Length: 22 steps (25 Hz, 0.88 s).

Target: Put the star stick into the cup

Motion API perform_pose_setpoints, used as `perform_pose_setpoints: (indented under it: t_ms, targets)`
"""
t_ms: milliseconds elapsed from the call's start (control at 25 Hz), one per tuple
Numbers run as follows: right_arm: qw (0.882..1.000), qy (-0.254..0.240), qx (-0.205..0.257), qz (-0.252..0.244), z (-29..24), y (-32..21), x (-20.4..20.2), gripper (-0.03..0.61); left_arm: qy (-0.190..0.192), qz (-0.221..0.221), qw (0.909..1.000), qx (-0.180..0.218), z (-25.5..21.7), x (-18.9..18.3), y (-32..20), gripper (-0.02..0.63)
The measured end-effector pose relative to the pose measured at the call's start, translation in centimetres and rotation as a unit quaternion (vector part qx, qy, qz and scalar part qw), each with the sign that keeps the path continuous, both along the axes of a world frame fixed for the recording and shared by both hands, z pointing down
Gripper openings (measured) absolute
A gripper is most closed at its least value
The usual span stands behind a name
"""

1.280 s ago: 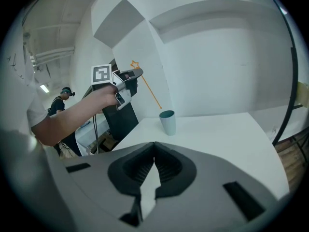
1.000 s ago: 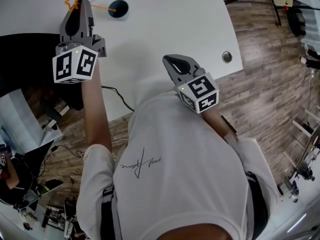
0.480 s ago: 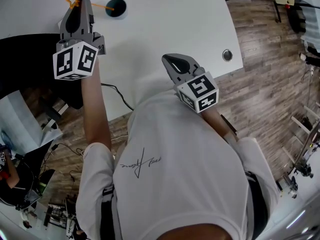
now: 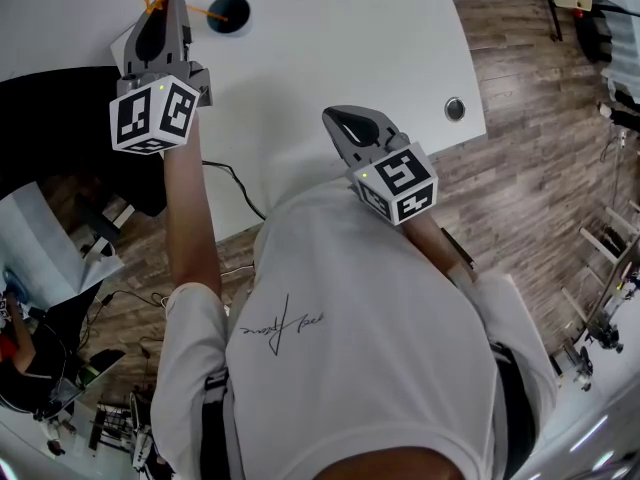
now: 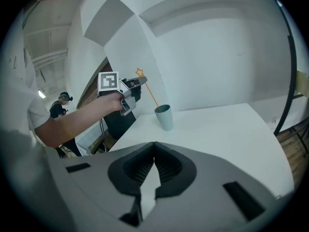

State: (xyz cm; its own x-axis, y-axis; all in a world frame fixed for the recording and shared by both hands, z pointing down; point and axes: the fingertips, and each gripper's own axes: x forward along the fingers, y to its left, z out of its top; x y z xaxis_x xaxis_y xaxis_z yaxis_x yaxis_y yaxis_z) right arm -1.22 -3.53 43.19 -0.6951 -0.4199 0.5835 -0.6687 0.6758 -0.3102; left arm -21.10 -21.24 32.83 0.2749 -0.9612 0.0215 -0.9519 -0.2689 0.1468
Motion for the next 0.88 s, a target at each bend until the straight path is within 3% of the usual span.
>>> perform_pose_setpoints:
  t_ms: [600, 880]
  targets:
    - [1.0, 0.002, 0.015, -0.024, 0.1, -2.0, -2.0, 0.009, 0.003, -0.003, 0.9997, -0.025, 2.7, -0.5, -0.7, 0.015]
    - [0.999, -0.002, 0.014, -0.033, 0.2, -2.3, -3.3, 0.009, -0.012, 0.008, 0.9994, -0.031, 3.6, 0.0, -1.1, 0.015]
